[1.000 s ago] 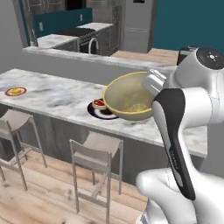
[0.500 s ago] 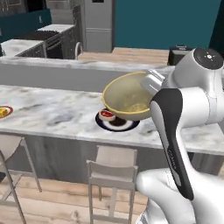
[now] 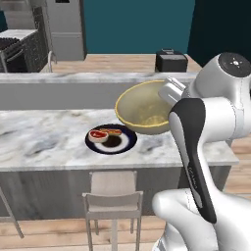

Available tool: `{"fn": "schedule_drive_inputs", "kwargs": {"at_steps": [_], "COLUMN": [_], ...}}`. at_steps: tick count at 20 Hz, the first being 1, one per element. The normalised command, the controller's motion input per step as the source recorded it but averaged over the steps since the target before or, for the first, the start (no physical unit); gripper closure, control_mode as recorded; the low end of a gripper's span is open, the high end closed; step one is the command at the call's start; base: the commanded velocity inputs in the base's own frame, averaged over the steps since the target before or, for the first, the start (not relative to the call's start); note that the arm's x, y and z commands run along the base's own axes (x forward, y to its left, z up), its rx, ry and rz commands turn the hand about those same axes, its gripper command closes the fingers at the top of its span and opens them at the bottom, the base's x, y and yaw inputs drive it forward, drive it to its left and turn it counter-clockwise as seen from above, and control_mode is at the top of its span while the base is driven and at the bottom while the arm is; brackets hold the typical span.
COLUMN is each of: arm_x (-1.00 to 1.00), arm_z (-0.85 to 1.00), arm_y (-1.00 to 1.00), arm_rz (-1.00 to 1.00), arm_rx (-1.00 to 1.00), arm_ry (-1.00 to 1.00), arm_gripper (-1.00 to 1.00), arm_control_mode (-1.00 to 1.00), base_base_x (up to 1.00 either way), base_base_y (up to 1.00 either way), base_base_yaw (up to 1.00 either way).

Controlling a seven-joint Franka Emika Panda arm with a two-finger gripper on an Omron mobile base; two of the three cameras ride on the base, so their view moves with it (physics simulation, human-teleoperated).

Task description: Take the smaller bowl and place it next to the appetizer plate on the dining counter , and place the larger bowl next to the plate with cooked food.

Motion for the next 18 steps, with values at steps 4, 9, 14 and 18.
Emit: {"fn": "schedule_drive_inputs", "kwargs": {"at_steps": [4, 9, 14, 18], "arm_x": [0.0, 0.0, 0.0, 0.14], "arm_z": [0.0, 0.0, 0.0, -0.08], "arm_y": [0.0, 0.0, 0.0, -0.03], "arm_rz": [0.0, 0.0, 0.0, -0.04], "arm_rx": [0.0, 0.0, 0.0, 0.0], "arm_ry": [0.0, 0.0, 0.0, 0.0], "arm_gripper": [1.0, 1.0, 1.0, 1.0], "arm_control_mode": [1.0, 1.0, 1.0, -1.0], "base_base_x": [0.29, 0.36, 0.32, 0.04], "base_base_y": [0.28, 0.41, 0.43, 0.03], "base_base_yaw": [-0.32, -0.26, -0.17, -0.01]}}
